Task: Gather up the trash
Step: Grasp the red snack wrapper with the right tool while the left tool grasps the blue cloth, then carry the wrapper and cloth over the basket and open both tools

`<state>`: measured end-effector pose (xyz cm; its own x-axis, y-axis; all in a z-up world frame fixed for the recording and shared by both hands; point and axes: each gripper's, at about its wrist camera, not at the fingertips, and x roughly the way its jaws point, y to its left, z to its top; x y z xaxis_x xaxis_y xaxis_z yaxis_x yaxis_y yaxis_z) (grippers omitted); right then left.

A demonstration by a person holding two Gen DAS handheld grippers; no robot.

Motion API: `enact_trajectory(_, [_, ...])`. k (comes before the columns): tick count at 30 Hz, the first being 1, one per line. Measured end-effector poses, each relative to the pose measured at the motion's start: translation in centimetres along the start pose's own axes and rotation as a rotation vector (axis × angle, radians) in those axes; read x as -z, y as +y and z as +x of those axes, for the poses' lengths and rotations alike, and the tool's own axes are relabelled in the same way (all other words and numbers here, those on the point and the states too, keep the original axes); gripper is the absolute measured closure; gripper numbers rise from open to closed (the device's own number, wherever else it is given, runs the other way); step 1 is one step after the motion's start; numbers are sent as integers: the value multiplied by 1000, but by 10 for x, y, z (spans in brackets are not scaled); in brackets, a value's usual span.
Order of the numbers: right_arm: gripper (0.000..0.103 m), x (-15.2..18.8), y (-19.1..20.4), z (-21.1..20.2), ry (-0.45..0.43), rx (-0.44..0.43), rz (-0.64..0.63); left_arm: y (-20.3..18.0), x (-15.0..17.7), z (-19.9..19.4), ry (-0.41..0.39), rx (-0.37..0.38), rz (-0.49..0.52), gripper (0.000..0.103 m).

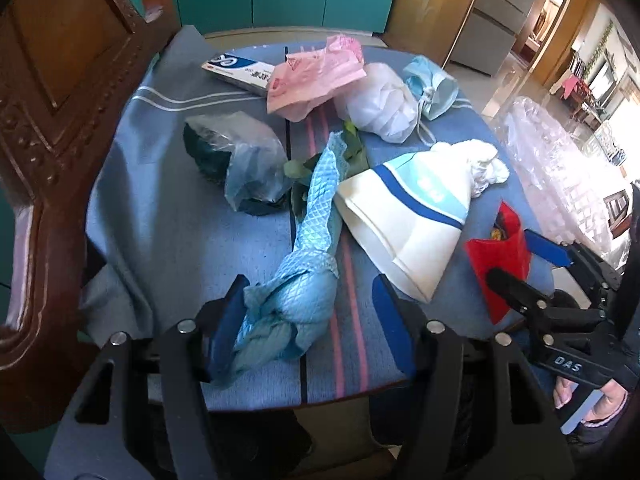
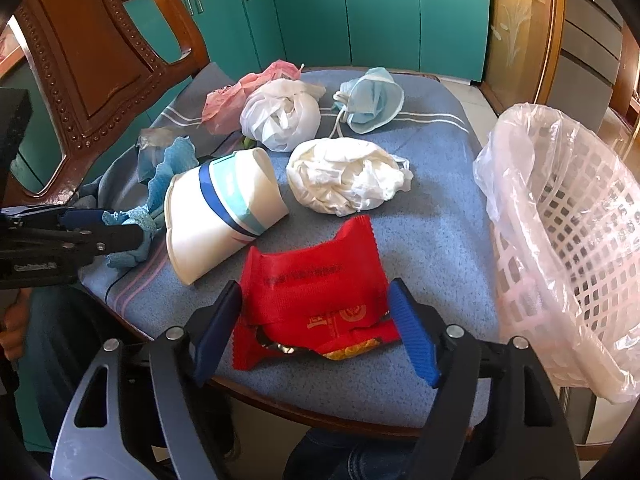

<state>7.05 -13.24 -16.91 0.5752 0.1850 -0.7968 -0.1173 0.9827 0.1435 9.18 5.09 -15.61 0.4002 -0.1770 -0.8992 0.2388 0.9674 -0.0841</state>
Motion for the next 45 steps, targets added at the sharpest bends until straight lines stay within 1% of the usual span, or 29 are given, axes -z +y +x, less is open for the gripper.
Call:
enact_trajectory(2, [26,-1,1,2,3,9,-7,-2,-1,9,14,-5,6,46])
enact_trajectory(4, [25,-2,3,5,8,28,-22,-3,-1,17,24,-33,14,49])
enact_trajectory(5, [25,-2,4,6,10,32,-28,-2,-1,21,27,-43,14,53])
enact_trajectory(6, [25,-3,5,7,11,36,-36,0,-1,23,28,-45,10,55])
enact_trajectory(8, [25,-3,8,8,12,49,-56,6,0,26,30,-48,-13,63])
enact_trajectory(11, [25,-2,11,10,9,64,-70,16,-2,26,27,-28,-52,64])
enact_trajectory(13, [25,-2,12,11,10,66,-71,15,-3,25,14,-32,-50,63])
enact_trajectory(15, [25,-2,12,11,10,65,-71,15,-4,23,-1,-45,-42,52])
enact_trajectory(16, [25,-2,12,12,11,65,-71,13,-5,22,-5,-52,-35,50])
enact_trajectory(17, [25,-2,12,12,10,65,-72,12,-6,22,-3,-53,-29,50])
enact_trajectory(18, [25,-2,11,12,10,64,-72,11,-7,25,4,-51,-21,50])
enact_trajectory(19, [25,-3,11,12,7,63,-72,11,-7,27,11,-49,-18,57])
enact_trajectory(20, [26,-3,11,11,4,58,-70,10,-7,28,17,-49,-19,66])
enact_trajectory(21, [30,-3,11,10,0,47,-68,10,-7,29,20,-51,-19,66])
enact_trajectory(22, [37,-3,10,9,-2,30,-68,10,-7,28,16,-52,-20,67])
enact_trajectory(24, [44,-3,10,8,0,18,-63,11,-7,25,8,-49,-24,70])
enact_trajectory(27, [50,-4,6,4,-11,2,-43,9,-6,12,-20,-50,-31,70])
enact_trajectory(34, [50,-9,-4,-13,-64,-8,-1,3,-8,-26,-110,-65,-32,70])
enact_trajectory(39, [50,-12,-14,-29,-110,-1,19,-3,-15,-49,-172,-47,-22,70])
enact_trajectory(42, [50,-19,-24,-52,-172,18,24,-12,-20,-61,-202,-22,-8,70])
enact_trajectory(45, [50,-26,-47,-82,-250,50,68,-24,-28,-66,-220,6,16,70])
